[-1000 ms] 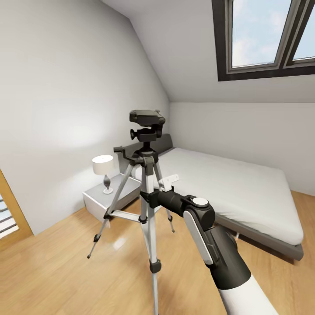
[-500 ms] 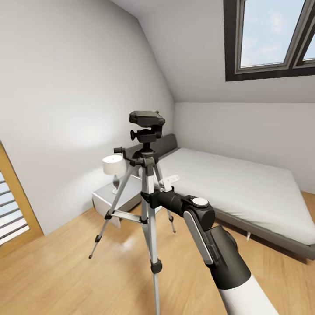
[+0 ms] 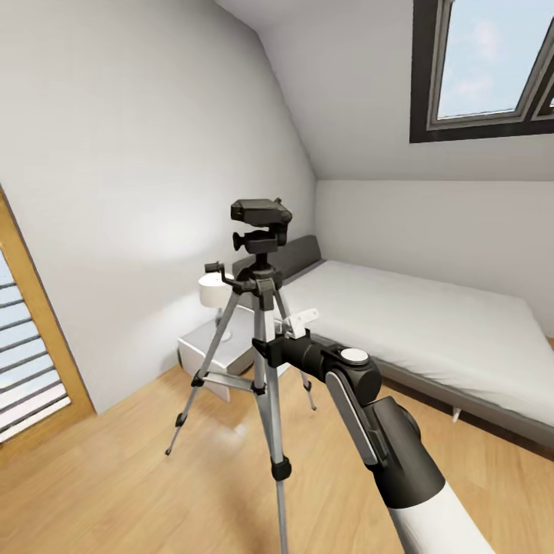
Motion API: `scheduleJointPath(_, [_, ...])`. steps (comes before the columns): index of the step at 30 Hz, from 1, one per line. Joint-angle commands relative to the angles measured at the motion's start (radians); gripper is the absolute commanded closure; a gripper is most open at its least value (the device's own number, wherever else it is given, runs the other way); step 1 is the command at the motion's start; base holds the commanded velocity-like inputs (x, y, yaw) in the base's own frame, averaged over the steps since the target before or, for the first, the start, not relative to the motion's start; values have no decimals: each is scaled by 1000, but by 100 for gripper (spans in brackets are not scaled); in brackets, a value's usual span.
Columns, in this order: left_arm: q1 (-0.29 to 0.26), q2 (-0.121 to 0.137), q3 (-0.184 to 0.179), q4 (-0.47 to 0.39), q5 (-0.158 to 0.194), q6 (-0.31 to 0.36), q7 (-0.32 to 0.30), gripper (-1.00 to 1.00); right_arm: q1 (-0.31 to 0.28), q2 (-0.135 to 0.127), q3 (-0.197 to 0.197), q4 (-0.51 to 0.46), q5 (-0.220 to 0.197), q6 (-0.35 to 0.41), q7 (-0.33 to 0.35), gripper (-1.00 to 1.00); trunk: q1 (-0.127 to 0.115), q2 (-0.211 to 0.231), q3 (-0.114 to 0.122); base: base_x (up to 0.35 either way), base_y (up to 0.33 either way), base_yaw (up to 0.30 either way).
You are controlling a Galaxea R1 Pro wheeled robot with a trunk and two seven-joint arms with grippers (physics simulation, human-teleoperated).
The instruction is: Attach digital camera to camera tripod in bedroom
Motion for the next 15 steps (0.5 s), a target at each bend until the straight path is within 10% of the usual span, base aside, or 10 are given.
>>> scheduleJointPath(1, [0,0,1,-1,4,-1,0,-100,-1,0,-1,-1,-6,6,1,100,0,-1,-1,0,332,0])
scheduleJointPath(15, [0,0,1,-1,4,-1,0,-100,-1,-1,-2,2,-6,-7,-8,100,0,-1,-1,4,332,0])
